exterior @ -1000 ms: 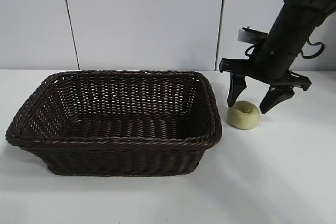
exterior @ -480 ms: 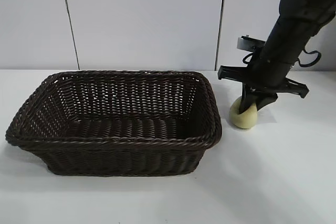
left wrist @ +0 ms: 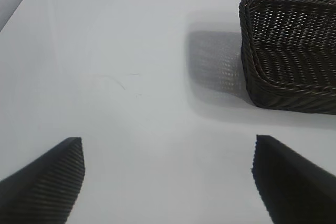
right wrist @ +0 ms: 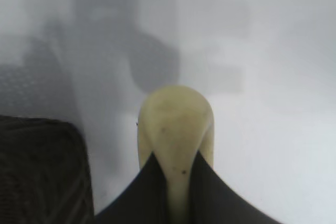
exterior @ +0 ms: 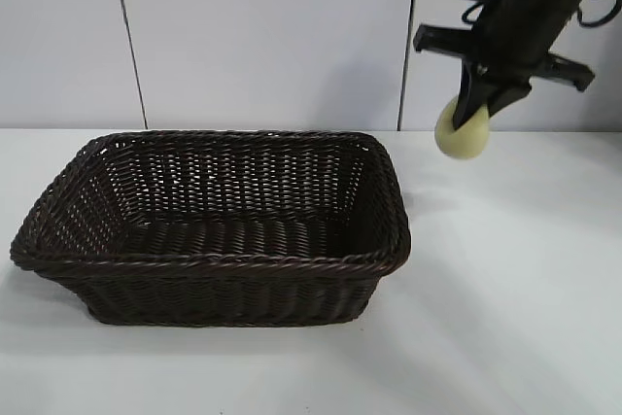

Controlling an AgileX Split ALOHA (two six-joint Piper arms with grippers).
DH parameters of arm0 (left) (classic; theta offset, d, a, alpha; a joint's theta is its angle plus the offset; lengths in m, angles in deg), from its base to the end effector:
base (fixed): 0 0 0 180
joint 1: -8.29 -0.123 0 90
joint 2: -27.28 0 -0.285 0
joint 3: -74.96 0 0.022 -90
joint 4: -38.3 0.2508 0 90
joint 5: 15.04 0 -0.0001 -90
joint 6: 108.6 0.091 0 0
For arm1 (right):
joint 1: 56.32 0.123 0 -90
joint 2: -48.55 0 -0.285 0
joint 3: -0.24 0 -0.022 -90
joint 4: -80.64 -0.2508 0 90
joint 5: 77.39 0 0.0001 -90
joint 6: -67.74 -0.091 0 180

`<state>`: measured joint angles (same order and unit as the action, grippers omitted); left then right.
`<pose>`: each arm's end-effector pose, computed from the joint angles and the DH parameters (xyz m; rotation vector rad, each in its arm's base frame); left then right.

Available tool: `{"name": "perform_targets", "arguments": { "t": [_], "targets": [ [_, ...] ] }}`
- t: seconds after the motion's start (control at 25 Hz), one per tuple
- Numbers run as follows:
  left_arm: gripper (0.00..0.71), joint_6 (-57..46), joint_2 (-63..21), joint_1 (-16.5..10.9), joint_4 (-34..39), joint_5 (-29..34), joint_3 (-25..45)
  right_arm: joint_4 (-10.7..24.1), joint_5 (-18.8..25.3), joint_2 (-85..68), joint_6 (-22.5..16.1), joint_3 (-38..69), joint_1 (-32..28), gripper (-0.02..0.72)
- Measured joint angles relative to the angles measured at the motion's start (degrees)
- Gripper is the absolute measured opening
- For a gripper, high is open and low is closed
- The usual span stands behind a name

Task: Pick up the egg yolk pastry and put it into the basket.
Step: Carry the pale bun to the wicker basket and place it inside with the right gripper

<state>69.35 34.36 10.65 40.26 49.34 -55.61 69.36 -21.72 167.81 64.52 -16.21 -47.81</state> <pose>-0.0077 0.0031 0.2681 0.0029 2.1094 -0.0047 0.4155 0.0770 0.2542 -0.0166 2.7715 0.3076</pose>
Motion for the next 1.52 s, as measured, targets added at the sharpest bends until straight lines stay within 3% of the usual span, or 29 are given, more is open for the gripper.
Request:
{"name": "perform_targets", "arguments": {
  "t": [0.36, 0.64, 1.0, 1.52],
  "targets": [
    [0.631, 0.00, 0.00, 0.00, 0.00, 0.00, 0.00, -0.60, 1.43, -4.19, 0.00, -0.21, 2.50, 0.033],
    [0.631, 0.00, 0.00, 0.00, 0.00, 0.00, 0.00, -1.33, -0.84, -4.19, 0.00, -0.21, 13.44, 0.033],
    [0.631, 0.00, 0.00, 0.00, 0.00, 0.00, 0.00, -1.74, -8.04, -4.19, 0.00, -0.21, 27.59, 0.033],
    [0.631, 0.00, 0.00, 0.00, 0.00, 0.00, 0.00, -1.72, -11.02, 4.43, 0.00, -0.21, 30.33, 0.033]
  ]
}}
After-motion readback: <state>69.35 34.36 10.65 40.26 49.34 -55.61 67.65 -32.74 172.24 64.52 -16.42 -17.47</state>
